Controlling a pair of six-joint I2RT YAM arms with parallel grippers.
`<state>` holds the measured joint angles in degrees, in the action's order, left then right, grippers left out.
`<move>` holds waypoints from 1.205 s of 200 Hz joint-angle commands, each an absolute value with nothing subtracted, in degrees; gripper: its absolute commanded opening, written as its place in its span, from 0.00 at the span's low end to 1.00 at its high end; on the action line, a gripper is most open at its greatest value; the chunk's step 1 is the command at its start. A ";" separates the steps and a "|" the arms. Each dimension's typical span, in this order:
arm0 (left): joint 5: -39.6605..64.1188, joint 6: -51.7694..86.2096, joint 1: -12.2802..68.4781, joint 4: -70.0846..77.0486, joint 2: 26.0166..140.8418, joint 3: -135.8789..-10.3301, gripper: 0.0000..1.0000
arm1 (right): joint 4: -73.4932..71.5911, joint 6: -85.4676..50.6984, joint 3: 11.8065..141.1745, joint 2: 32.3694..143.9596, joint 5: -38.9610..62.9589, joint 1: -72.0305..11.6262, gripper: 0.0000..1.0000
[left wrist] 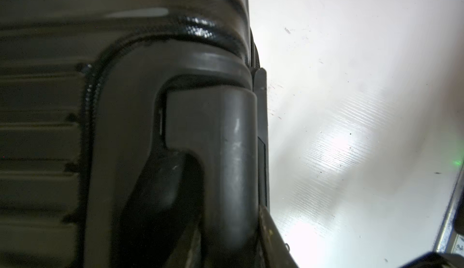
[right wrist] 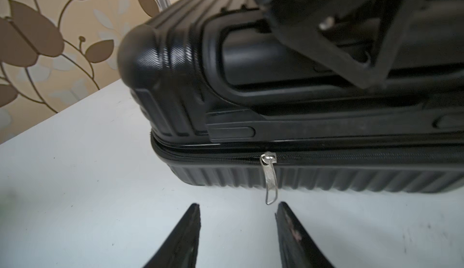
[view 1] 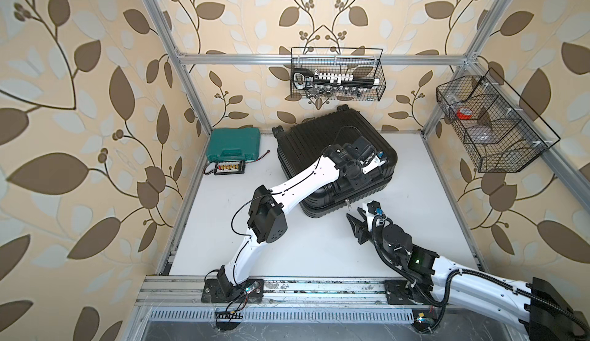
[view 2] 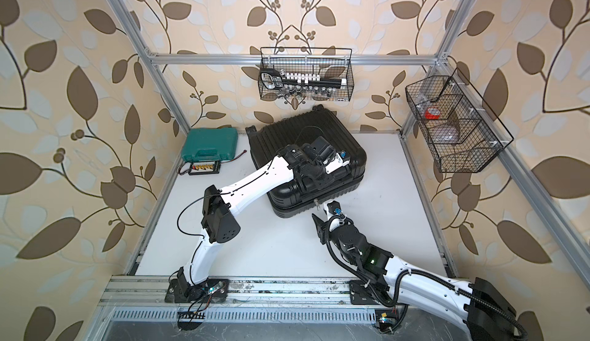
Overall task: Close the suitcase zippers
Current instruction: Zip the zipper on the suitcase.
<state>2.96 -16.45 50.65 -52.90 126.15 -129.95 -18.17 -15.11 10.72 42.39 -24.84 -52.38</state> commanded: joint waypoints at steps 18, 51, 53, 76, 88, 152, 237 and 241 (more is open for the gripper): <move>-1.38 -17.25 49.84 -54.75 118.67 -129.90 0.16 | -17.58 -16.41 10.16 44.09 -19.93 -46.79 0.55; -0.68 -17.00 49.92 -55.10 118.38 -129.81 0.16 | -21.46 -14.69 10.56 48.30 -13.94 -42.69 0.57; -0.63 -17.04 49.92 -55.15 118.34 -129.81 0.16 | -21.74 -14.48 10.55 48.55 -13.66 -42.53 0.57; -0.43 -16.89 49.92 -55.28 118.45 -129.73 0.16 | -24.10 -12.36 11.31 51.87 -11.07 -41.58 0.59; -0.23 -16.83 49.93 -55.37 118.58 -129.77 0.16 | -25.80 -11.07 11.43 53.32 -10.44 -41.57 0.61; 1.36 -16.47 49.92 -55.90 118.07 -130.08 0.16 | -36.95 -3.70 12.26 63.69 -12.96 -41.66 0.62; 2.28 -16.58 49.92 -56.58 118.52 -129.94 0.16 | -41.62 2.33 16.65 73.26 -18.30 -42.41 0.55; 2.28 -16.61 49.92 -56.60 118.51 -129.92 0.16 | -41.78 2.22 16.77 73.51 -18.79 -42.44 0.54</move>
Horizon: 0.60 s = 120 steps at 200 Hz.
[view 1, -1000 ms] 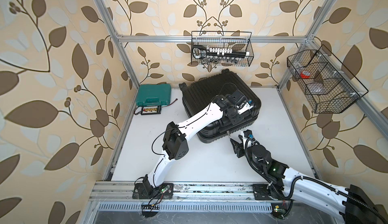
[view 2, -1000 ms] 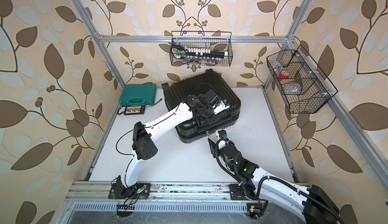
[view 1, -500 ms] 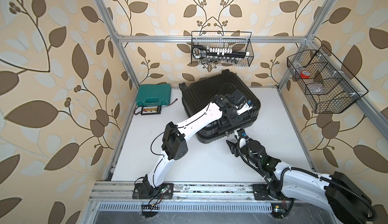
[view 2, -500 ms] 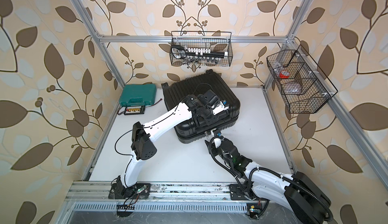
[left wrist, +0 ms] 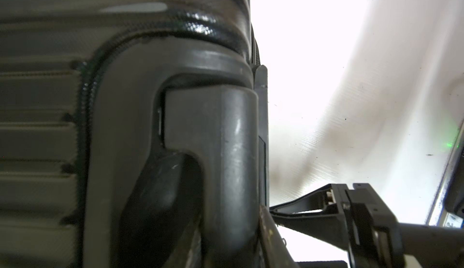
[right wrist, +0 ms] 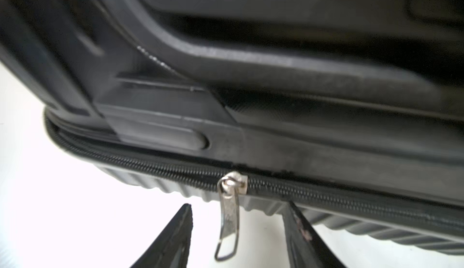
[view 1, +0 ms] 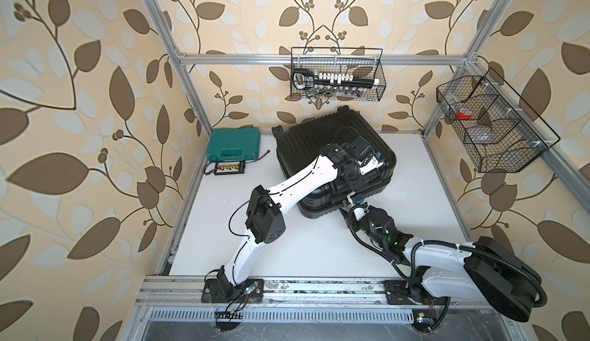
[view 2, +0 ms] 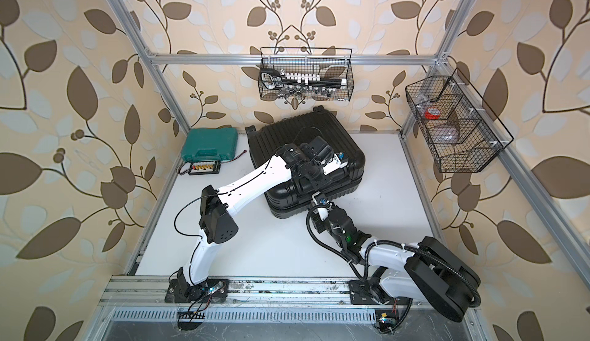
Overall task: Close the suitcase zippers
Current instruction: Zip the zipper on the suitcase.
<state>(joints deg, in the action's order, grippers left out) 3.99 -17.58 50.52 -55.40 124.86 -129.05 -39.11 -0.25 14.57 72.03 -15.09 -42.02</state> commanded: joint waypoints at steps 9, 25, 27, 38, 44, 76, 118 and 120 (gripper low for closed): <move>2.31 -16.69 49.92 -56.71 118.64 -129.90 0.16 | -42.24 2.36 16.95 74.02 -19.51 -42.45 0.51; 2.36 -16.79 49.92 -56.86 118.70 -129.94 0.16 | -42.04 2.20 17.40 74.70 -20.46 -42.58 0.44; 2.33 -16.85 49.92 -56.86 118.69 -129.93 0.16 | -41.97 2.15 17.44 74.70 -20.58 -42.62 0.42; 2.24 -16.91 49.94 -56.87 118.71 -129.90 0.17 | -41.88 1.95 17.42 74.80 -21.14 -42.85 0.33; 2.19 -17.04 49.93 -57.00 118.69 -129.95 0.17 | -41.92 1.87 17.32 74.73 -20.88 -42.89 0.27; 1.41 -17.29 49.93 -57.22 118.31 -129.90 0.17 | -41.73 1.11 15.25 71.81 -16.60 -43.67 0.11; 1.46 -17.29 49.90 -57.22 118.36 -129.90 0.17 | -40.28 -0.35 12.43 66.46 -8.13 -43.95 0.04; 1.49 -17.31 49.92 -57.22 118.31 -129.90 0.17 | -40.26 -0.46 12.23 66.21 -7.97 -43.95 0.03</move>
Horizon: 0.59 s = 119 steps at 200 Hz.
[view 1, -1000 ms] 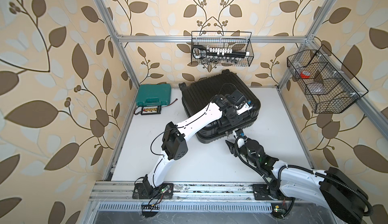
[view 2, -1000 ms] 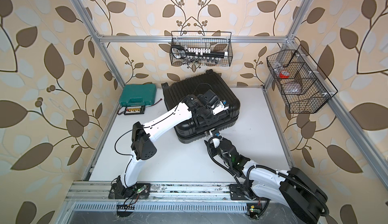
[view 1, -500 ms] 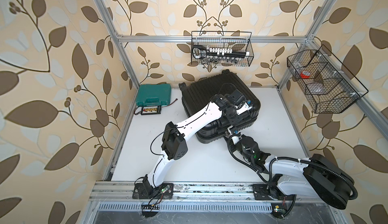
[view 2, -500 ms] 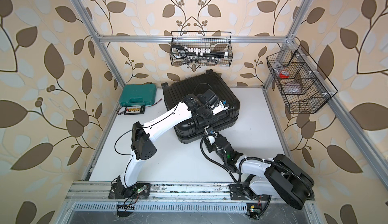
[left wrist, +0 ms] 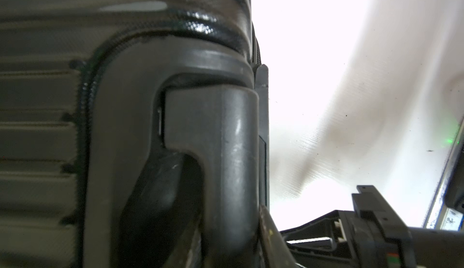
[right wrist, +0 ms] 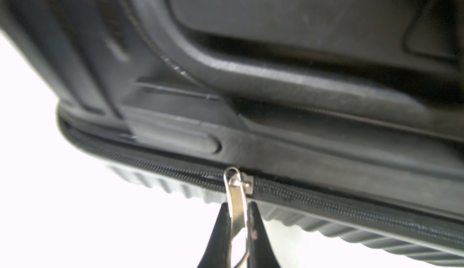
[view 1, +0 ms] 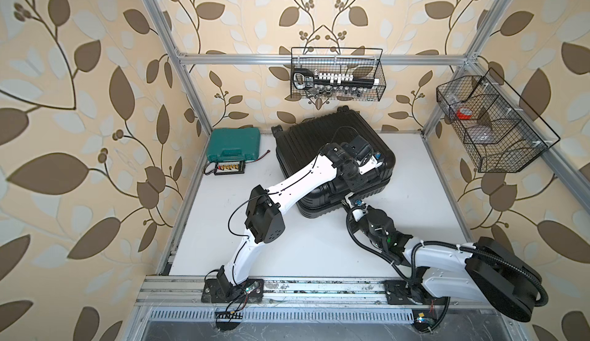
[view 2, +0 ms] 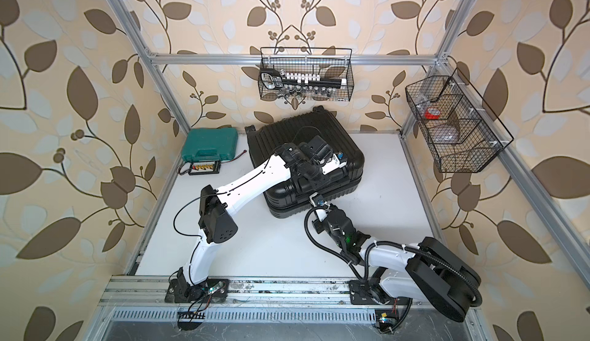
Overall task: Close the suitcase zippers
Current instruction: Zip the zipper on the suitcase.
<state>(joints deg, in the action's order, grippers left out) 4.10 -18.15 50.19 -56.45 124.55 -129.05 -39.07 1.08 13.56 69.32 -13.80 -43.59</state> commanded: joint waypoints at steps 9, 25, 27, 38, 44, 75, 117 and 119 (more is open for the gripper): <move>1.43 -17.42 49.91 -57.26 118.36 -129.90 0.17 | -40.51 -0.70 11.56 65.23 -6.96 -43.95 0.03; 1.65 -17.23 49.87 -57.30 118.27 -129.90 0.17 | -40.18 -1.32 11.00 64.09 -7.38 -43.95 0.02; 1.67 -17.23 49.91 -57.30 118.25 -129.90 0.17 | -40.06 -1.32 10.92 64.08 -7.43 -43.95 0.02; 1.76 -17.09 49.92 -57.32 118.24 -129.90 0.17 | -39.50 -1.32 11.12 64.05 -7.65 -43.97 0.03; 2.03 -17.10 49.89 -57.35 118.22 -129.90 0.17 | -39.21 -1.19 11.31 64.32 -7.42 -43.95 0.03; 2.45 -17.08 49.94 -57.39 118.25 -129.90 0.17 | -39.24 -1.05 13.32 67.49 -6.94 -43.92 0.02; 2.81 -17.00 49.93 -57.91 118.38 -129.90 0.17 | -39.48 -1.70 15.38 70.31 -6.58 -43.81 0.04; 2.90 -16.97 49.95 -57.92 118.32 -129.90 0.17 | -39.53 -1.74 15.45 70.38 -6.59 -43.78 0.04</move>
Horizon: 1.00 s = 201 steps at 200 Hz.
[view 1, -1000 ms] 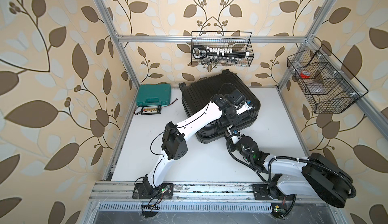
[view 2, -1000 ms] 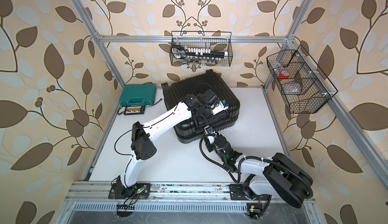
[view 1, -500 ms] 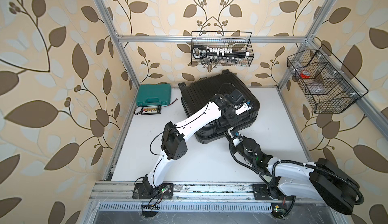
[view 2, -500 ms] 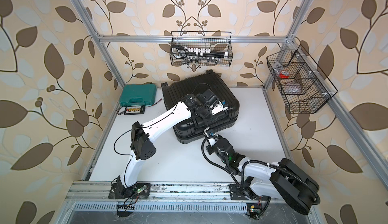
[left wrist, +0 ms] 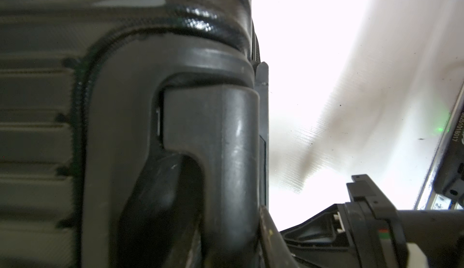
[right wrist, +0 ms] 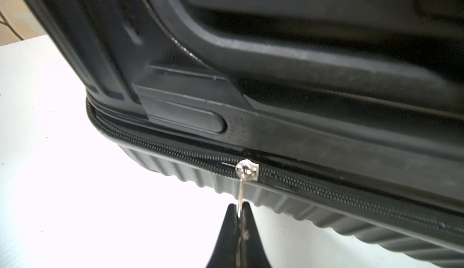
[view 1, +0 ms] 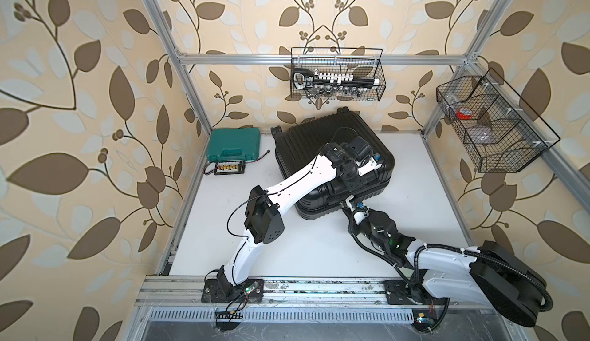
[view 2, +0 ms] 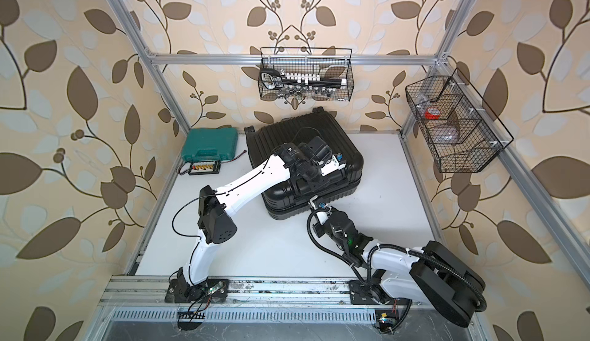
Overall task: Close the suitcase zippers
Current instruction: Zip the zipper on the suitcase.
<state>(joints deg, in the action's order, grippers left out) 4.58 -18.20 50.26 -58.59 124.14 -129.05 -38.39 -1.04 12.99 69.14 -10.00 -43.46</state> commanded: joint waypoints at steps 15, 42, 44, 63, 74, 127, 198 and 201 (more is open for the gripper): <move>3.20 -17.04 49.92 -58.08 118.37 -129.85 0.17 | -39.75 -1.85 15.56 70.66 -6.67 -43.75 0.06; 3.67 -17.01 49.92 -58.10 118.32 -129.90 0.17 | -39.82 -1.24 15.98 71.14 -6.16 -43.55 0.12; 3.71 -17.02 49.92 -58.10 118.37 -129.90 0.17 | -39.77 -1.23 16.04 71.18 -6.09 -43.52 0.12; 4.01 -17.00 49.88 -58.18 118.34 -129.89 0.17 | -39.70 -1.40 16.65 71.81 -5.98 -42.92 0.12; 4.12 -17.04 49.92 -58.26 118.41 -129.81 0.17 | -39.64 -1.74 17.00 72.22 -6.30 -42.64 0.12; 4.54 -16.88 49.92 -58.37 118.44 -129.89 0.17 | -39.29 -1.98 17.35 72.82 -5.53 -42.18 0.00; 1.75 -14.38 49.92 -54.73 120.01 -133.79 0.15 | -39.52 0.18 14.62 66.90 3.68 -47.85 0.00; 1.69 -14.20 49.92 -54.68 120.27 -134.18 0.15 | -39.39 0.18 14.78 66.89 3.89 -48.27 0.00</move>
<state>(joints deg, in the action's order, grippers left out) 5.21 -18.09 50.19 -60.23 123.98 -129.43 -37.12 -1.48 14.26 69.06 -6.59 -43.57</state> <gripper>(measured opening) 0.297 0.050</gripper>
